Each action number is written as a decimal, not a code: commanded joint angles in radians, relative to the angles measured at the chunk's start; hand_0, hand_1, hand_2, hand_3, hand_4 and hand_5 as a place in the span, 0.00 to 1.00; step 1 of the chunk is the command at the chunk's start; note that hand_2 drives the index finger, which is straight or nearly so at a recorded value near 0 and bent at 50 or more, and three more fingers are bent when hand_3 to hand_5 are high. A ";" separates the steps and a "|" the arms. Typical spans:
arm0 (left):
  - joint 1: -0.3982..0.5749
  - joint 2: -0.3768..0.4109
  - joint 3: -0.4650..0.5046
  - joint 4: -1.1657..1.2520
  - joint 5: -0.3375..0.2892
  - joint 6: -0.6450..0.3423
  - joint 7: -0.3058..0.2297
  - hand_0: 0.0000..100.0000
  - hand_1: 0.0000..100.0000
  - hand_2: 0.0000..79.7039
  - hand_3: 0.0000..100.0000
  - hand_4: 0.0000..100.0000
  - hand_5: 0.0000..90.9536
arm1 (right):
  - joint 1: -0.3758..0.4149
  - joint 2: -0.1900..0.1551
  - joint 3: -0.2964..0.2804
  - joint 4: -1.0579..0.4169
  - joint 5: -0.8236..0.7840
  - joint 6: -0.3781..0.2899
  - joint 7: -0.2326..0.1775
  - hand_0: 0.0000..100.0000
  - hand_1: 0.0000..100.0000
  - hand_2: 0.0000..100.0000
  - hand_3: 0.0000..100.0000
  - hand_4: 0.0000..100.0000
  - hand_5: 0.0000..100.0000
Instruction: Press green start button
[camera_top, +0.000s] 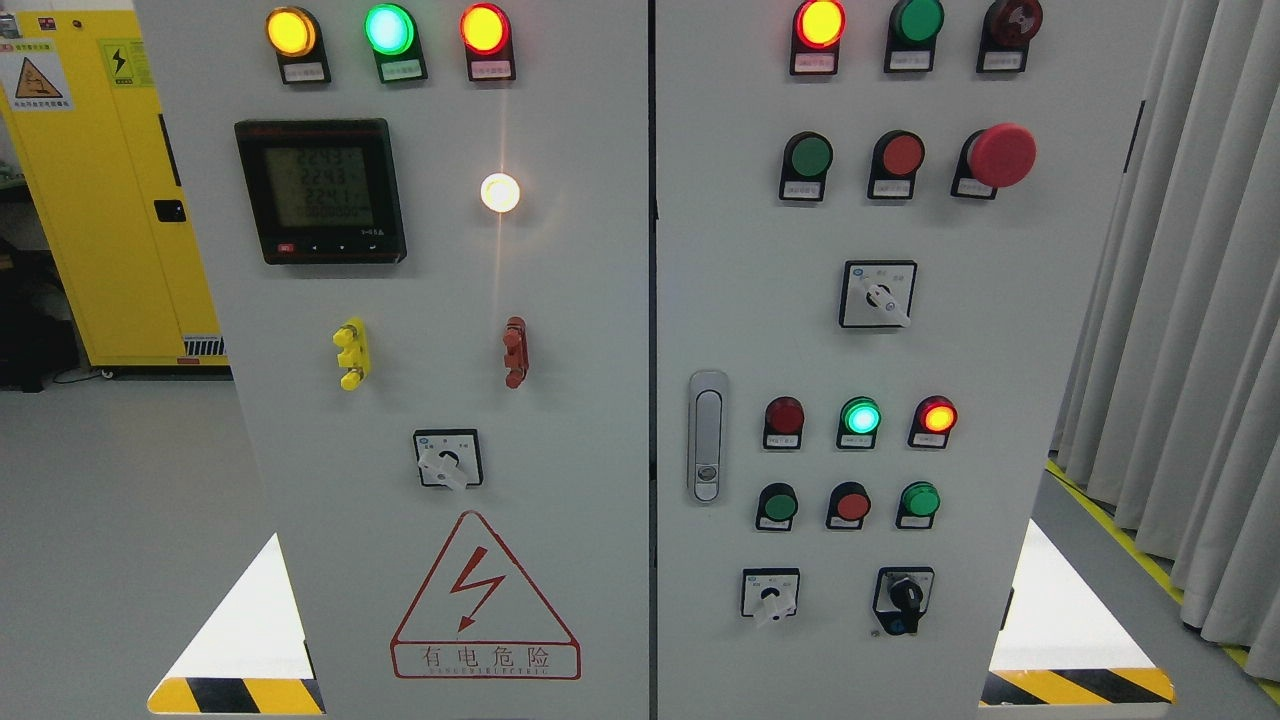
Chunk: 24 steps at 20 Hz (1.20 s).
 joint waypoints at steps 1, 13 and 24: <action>-0.031 -0.016 -0.002 -0.026 0.000 0.000 0.001 0.12 0.56 0.00 0.00 0.00 0.00 | -0.137 0.008 -0.015 -0.150 0.050 0.001 0.000 0.27 0.53 0.00 0.61 0.63 0.49; -0.031 -0.016 -0.002 -0.028 0.000 0.000 0.001 0.12 0.56 0.00 0.00 0.00 0.00 | -0.331 0.007 -0.012 -0.126 0.184 0.016 0.001 0.33 0.56 0.00 0.66 0.66 0.52; -0.031 -0.016 -0.002 -0.028 0.000 0.000 0.001 0.12 0.56 0.00 0.00 0.00 0.00 | -0.466 0.005 0.018 -0.029 0.228 0.042 0.011 0.38 0.58 0.00 0.71 0.71 0.59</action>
